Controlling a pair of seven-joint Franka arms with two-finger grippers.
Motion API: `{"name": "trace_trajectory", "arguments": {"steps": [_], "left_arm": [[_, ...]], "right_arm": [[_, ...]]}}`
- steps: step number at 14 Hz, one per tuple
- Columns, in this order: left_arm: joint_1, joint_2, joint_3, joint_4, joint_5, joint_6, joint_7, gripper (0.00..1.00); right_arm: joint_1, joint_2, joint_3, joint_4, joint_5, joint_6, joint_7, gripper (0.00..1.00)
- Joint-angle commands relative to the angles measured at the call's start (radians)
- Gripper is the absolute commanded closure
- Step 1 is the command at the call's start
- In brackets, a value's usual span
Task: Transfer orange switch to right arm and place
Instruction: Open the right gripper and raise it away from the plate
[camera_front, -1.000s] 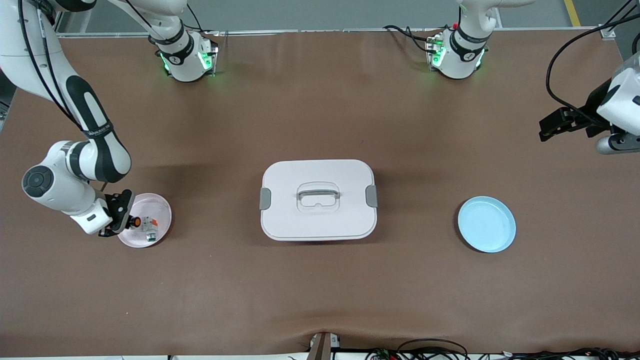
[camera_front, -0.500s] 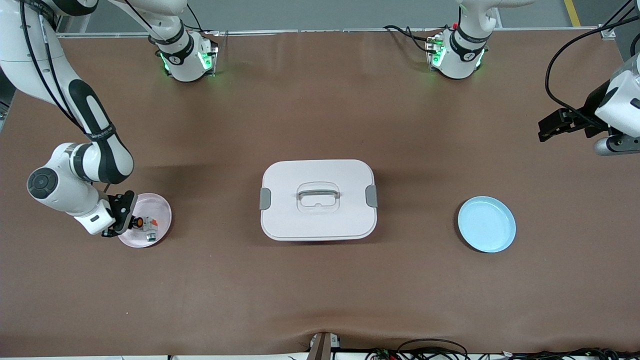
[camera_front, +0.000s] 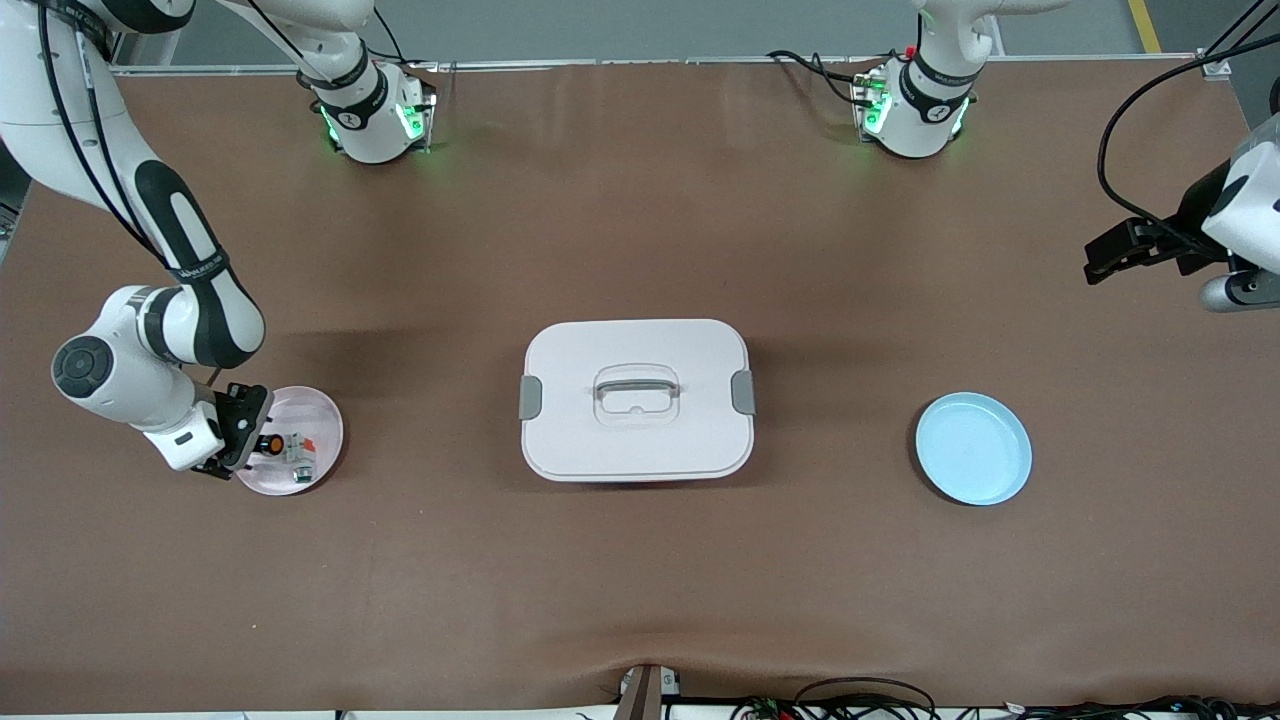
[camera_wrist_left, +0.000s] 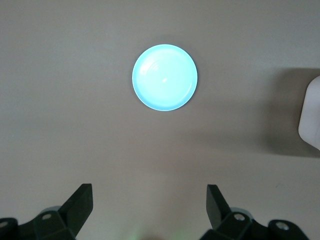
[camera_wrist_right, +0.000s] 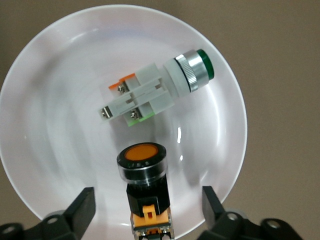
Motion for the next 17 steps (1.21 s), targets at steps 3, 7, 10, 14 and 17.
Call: {"name": "trace_trajectory", "arguments": {"steps": [3, 7, 10, 14, 17], "left_arm": [[-0.001, -0.018, 0.005, -0.008, -0.017, 0.008, 0.017, 0.00], [0.001, -0.023, 0.004, -0.008, -0.017, -0.003, 0.018, 0.00], [-0.001, -0.025, 0.002, -0.008, -0.017, -0.008, 0.017, 0.00], [-0.004, -0.026, -0.002, -0.003, -0.034, -0.009, 0.017, 0.00], [-0.002, -0.040, -0.002, -0.003, -0.040, -0.023, 0.020, 0.00]], "right_arm": [[-0.011, -0.028, 0.017, 0.067, -0.017, -0.162, 0.038, 0.00], [-0.023, -0.036, 0.016, 0.177, -0.013, -0.314, 0.062, 0.00], [-0.043, -0.073, 0.014, 0.280, -0.016, -0.493, 0.210, 0.00], [-0.078, -0.084, 0.017, 0.415, -0.007, -0.671, 0.425, 0.00], [-0.081, -0.133, 0.017, 0.405, 0.000, -0.697, 0.701, 0.00]]}}
